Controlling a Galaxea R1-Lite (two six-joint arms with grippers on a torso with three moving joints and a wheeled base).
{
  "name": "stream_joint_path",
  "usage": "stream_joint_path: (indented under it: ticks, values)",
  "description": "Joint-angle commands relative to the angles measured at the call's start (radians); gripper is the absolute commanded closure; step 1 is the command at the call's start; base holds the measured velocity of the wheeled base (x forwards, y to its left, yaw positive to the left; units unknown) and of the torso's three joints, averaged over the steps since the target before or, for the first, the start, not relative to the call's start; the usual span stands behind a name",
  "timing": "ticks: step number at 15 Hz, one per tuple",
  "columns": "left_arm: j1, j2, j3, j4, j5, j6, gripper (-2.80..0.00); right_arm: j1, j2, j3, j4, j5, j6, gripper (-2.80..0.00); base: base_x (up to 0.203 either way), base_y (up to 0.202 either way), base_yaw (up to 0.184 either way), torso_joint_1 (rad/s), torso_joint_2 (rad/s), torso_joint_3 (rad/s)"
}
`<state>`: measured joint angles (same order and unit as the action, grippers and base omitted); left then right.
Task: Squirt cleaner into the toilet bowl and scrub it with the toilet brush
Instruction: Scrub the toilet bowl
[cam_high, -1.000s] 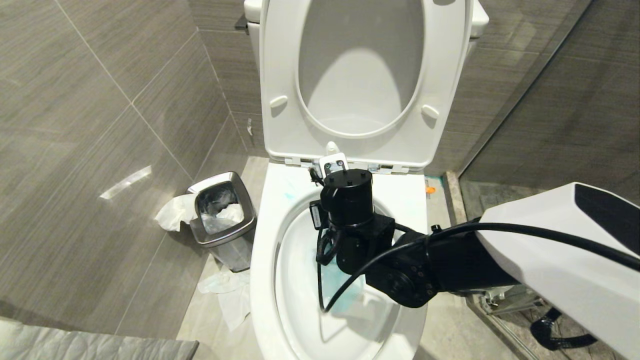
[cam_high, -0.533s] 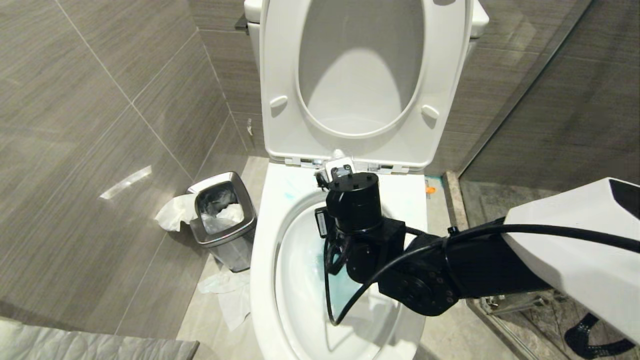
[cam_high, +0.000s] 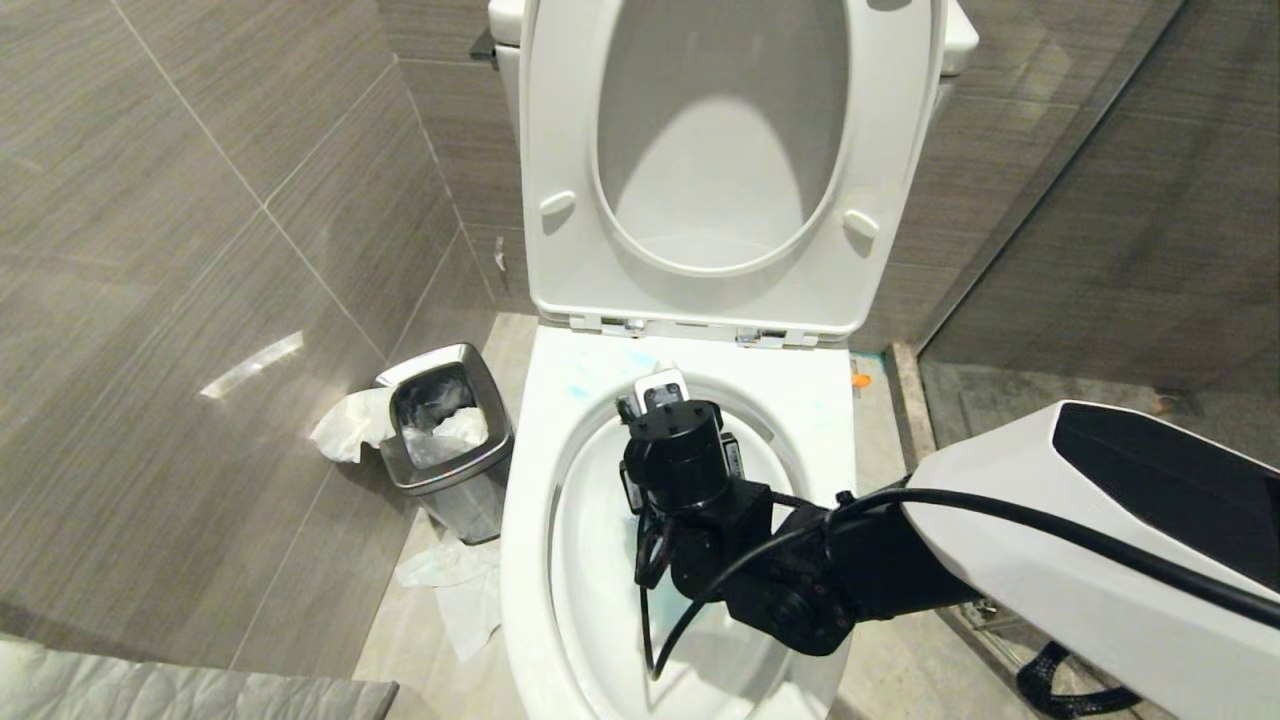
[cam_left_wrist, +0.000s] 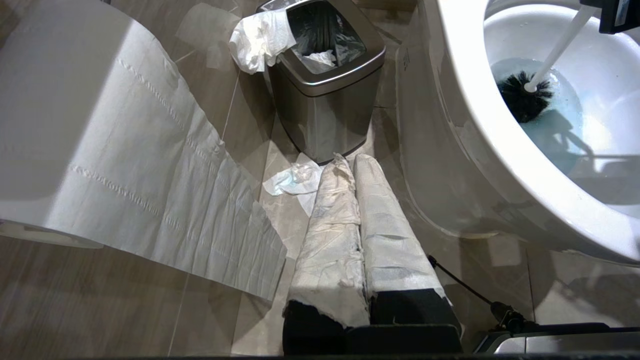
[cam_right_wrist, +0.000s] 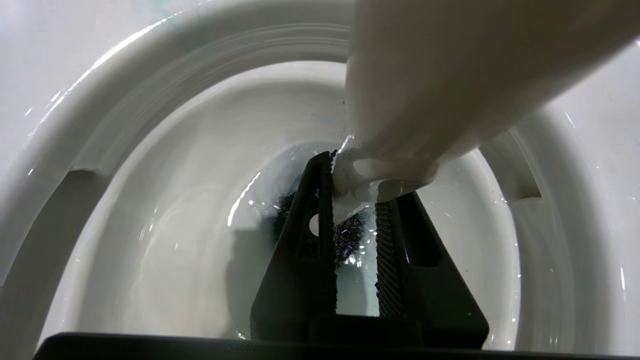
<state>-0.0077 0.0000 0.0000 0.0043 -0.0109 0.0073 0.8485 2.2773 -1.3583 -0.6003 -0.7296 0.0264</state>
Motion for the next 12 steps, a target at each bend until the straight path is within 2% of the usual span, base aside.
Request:
stream_joint_path:
  ticks: [1,6,12]
  values:
    - [0.000,0.002,0.000,0.000,0.000,0.002,0.00,0.001,-0.077,0.012,0.011,-0.005,-0.001,0.00,0.000,0.000,0.000,0.000,0.00,0.000]
    - [0.000,0.002,0.000,0.000,0.000,0.003,0.00,0.007,-0.328,0.028,0.153,-0.002,0.002,0.00,0.000,0.000,0.000,0.000,0.00,0.000]
    - [0.000,0.002,0.000,0.000,0.000,0.002,0.00,0.007,-0.288,0.015,0.169,-0.001,0.008,0.00,0.000,0.000,0.000,0.000,0.00,0.000]
